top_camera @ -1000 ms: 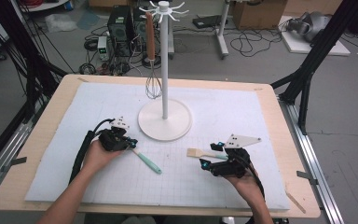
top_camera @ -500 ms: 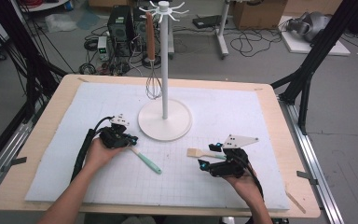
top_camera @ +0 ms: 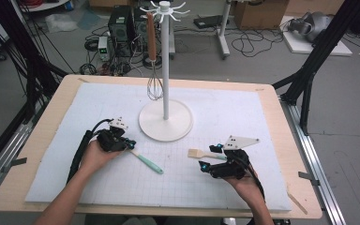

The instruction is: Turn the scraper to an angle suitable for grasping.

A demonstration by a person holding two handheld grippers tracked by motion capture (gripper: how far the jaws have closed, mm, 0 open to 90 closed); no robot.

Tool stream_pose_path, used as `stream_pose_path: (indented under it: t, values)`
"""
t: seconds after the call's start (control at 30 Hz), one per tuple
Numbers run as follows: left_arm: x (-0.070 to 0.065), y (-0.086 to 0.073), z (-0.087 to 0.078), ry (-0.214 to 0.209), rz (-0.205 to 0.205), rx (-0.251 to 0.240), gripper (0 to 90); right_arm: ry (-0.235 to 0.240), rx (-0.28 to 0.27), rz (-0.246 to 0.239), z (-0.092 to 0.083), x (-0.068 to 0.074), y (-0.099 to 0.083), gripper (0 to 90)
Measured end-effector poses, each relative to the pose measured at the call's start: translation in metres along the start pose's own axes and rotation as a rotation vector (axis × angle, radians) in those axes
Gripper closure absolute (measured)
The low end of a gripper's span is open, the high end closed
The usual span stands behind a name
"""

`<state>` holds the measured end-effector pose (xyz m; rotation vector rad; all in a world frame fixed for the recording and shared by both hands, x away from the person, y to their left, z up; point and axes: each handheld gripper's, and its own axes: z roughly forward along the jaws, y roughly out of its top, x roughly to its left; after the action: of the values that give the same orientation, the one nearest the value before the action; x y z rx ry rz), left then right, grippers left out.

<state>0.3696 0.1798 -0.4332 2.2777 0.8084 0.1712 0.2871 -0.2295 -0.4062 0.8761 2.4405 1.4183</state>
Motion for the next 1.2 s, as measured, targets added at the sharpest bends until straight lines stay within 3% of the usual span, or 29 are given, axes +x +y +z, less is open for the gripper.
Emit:
stream_pose_path:
  t: [0.73,1.2]
  values:
    - [-0.007,-0.001,-0.002,-0.019,0.019,0.028,89.2,0.01,0.009,-0.001,0.004,0.001,0.0,23.6]
    - [-0.012,-0.015,-0.014,-0.037,0.029,0.03,89.2,0.012,0.02,-0.001,0.006,0.002,0.0,23.6]
